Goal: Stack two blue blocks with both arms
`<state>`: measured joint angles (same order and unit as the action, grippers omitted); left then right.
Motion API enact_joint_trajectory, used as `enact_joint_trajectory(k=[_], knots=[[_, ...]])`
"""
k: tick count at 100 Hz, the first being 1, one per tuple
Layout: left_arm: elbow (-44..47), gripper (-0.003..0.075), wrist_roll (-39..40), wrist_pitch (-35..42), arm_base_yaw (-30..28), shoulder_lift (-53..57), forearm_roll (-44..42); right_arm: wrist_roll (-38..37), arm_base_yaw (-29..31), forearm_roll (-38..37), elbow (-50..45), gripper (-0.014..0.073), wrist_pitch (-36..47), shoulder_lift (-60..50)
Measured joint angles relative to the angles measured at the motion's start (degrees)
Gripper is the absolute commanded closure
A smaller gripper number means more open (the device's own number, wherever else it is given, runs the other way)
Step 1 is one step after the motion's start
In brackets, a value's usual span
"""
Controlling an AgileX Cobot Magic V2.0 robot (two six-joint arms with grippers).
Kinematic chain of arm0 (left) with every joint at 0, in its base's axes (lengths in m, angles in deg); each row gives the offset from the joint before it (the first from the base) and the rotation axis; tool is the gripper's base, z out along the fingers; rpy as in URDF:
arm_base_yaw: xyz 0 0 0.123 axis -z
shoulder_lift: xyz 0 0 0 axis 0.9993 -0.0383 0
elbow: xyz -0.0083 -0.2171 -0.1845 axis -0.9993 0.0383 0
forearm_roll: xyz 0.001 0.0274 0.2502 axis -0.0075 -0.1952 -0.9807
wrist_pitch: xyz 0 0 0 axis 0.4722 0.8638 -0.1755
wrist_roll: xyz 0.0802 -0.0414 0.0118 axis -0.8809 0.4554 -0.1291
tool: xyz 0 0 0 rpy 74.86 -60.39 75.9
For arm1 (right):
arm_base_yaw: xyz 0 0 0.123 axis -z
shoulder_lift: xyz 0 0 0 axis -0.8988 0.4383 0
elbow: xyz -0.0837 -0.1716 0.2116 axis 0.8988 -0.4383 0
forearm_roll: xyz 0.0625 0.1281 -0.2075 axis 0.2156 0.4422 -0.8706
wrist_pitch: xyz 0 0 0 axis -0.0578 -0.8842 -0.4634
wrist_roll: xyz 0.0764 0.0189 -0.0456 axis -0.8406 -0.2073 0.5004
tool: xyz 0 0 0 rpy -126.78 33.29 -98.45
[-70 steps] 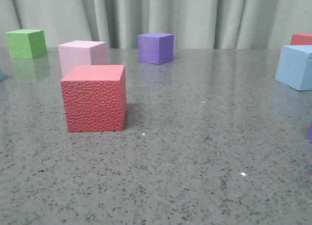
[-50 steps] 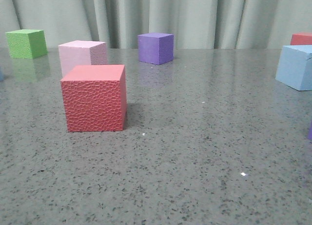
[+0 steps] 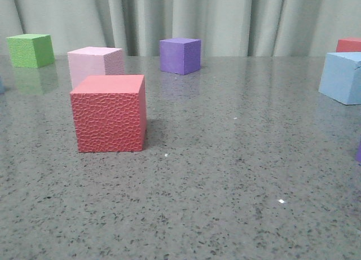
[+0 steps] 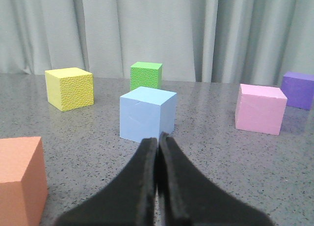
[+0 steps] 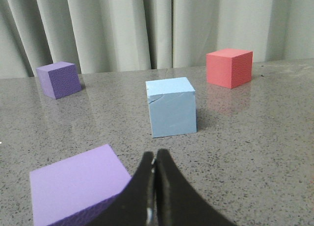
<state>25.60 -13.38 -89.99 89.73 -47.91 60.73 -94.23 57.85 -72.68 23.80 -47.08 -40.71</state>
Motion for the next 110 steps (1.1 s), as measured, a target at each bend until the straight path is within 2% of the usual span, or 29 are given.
enact_joint_trajectory(k=[53,66,78,91,110], knots=[[0.0,0.0739,0.0,0.0,0.0,0.0,0.0,0.0,0.0,0.0,0.0,0.0661,0.5,0.0],[-0.4,0.0739,0.0,-2.7,0.0,0.0,1.3,0.0,0.0,0.0,0.6,0.0661,-0.1,0.0],[-3.5,0.0739,0.0,-7.9,0.0,0.0,3.2,0.0,0.0,0.0,4.9,0.0661,-4.2,0.0],[-10.5,0.0739,0.0,-13.3,0.0,-1.5,4.1,0.0,0.0,0.0,12.1,0.0661,-12.5,0.0],[-24.8,0.0739,0.0,-28.9,0.0,-11.1,4.5,0.0,0.0,0.0,24.6,0.0661,-27.5,5.6]])
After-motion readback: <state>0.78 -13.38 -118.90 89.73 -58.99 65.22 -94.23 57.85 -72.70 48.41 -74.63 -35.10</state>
